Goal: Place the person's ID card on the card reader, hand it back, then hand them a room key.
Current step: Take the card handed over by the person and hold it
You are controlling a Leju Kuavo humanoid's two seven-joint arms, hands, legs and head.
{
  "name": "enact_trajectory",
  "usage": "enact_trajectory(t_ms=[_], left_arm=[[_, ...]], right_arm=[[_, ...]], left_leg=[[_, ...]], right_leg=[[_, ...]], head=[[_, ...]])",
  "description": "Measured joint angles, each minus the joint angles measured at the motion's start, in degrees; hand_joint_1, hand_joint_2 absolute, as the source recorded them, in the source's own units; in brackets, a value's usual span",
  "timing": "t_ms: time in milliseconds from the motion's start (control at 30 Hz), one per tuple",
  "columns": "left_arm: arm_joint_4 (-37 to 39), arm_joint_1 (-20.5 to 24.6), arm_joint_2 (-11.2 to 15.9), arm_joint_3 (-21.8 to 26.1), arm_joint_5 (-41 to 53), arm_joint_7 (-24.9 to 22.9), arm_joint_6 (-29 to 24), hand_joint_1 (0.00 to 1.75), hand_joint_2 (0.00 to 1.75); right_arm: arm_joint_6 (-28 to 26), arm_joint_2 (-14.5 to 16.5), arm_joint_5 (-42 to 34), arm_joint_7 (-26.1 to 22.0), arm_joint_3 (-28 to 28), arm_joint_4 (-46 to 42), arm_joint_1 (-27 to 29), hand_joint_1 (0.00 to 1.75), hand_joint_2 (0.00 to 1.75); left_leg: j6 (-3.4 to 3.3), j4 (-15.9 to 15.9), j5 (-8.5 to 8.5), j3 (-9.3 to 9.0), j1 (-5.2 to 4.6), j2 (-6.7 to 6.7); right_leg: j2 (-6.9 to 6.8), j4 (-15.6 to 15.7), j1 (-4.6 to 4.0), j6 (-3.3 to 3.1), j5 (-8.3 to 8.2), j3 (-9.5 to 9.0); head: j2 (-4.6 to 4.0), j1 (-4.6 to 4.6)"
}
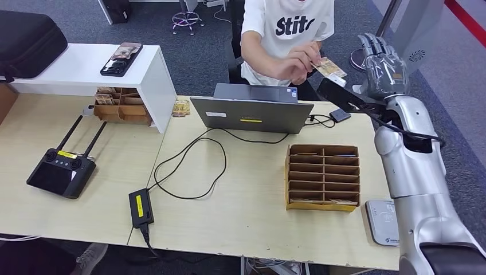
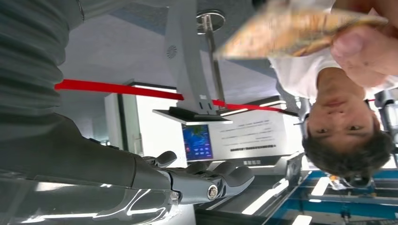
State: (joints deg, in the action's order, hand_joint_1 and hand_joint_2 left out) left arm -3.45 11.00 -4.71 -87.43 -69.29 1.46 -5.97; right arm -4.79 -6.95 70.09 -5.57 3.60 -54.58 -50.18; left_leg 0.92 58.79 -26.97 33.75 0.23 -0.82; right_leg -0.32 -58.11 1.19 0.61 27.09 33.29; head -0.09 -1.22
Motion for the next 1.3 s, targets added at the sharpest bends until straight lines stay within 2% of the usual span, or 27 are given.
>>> enact_trajectory(t_ms=[233,667,700,800,833,1300], left_arm=[[-0.2,0.0,0.1,0.0,0.1,-0.2,0.1,0.0,1.75],[-0.2,0.1,0.1,0.0,0.1,-0.3,0.2,0.0,1.75],[-0.2,0.1,0.1,0.0,0.1,-0.3,0.2,0.0,1.75],[-0.2,0.1,0.1,0.0,0.2,-0.4,0.1,0.0,1.75],[-0.2,0.1,0.1,0.0,0.2,-0.4,0.1,0.0,1.75],[-0.2,0.2,0.1,0.0,0.4,-0.5,0.1,0.0,1.75]], right_arm=[[-0.3,0.2,1.0,0.0,-2.1,4.9,-2.3,0.0,1.75],[-0.4,1.6,3.3,-0.7,-5.4,5.3,-2.3,0.0,1.75],[-0.5,1.7,3.4,-0.8,-5.5,5.3,-2.3,0.07,1.75],[-0.7,2.0,3.6,-1.1,-5.8,5.2,-2.3,1.36,1.75],[-0.8,2.1,3.6,-1.3,-6.0,5.1,-2.2,1.73,1.75],[-1.2,3.3,3.2,-2.9,-7.6,3.9,-1.4,1.75,1.75]], left_leg=[[0.0,0.0,-0.01,0.02,0.0,-0.01],[0.0,0.0,-0.01,0.01,0.01,-0.01],[0.0,0.0,-0.01,0.01,0.01,-0.01],[0.0,0.0,-0.01,0.01,0.01,-0.01],[0.0,0.0,-0.01,0.01,0.01,-0.01],[0.0,0.0,-0.01,0.01,0.01,-0.01]], right_leg=[[-0.01,0.0,-0.01,-0.01,0.01,0.01],[-0.01,0.0,-0.02,-0.01,0.01,0.01],[0.0,0.0,-0.02,-0.01,0.01,0.01],[0.0,0.0,-0.02,-0.01,0.01,0.01],[0.0,0.0,-0.02,-0.01,0.01,0.01],[-0.01,0.0,-0.02,-0.01,0.01,0.01]], head=[[0.0,-0.01],[0.01,-0.01],[0.01,-0.01],[0.0,-0.01],[0.0,-0.01],[0.0,-0.01]])
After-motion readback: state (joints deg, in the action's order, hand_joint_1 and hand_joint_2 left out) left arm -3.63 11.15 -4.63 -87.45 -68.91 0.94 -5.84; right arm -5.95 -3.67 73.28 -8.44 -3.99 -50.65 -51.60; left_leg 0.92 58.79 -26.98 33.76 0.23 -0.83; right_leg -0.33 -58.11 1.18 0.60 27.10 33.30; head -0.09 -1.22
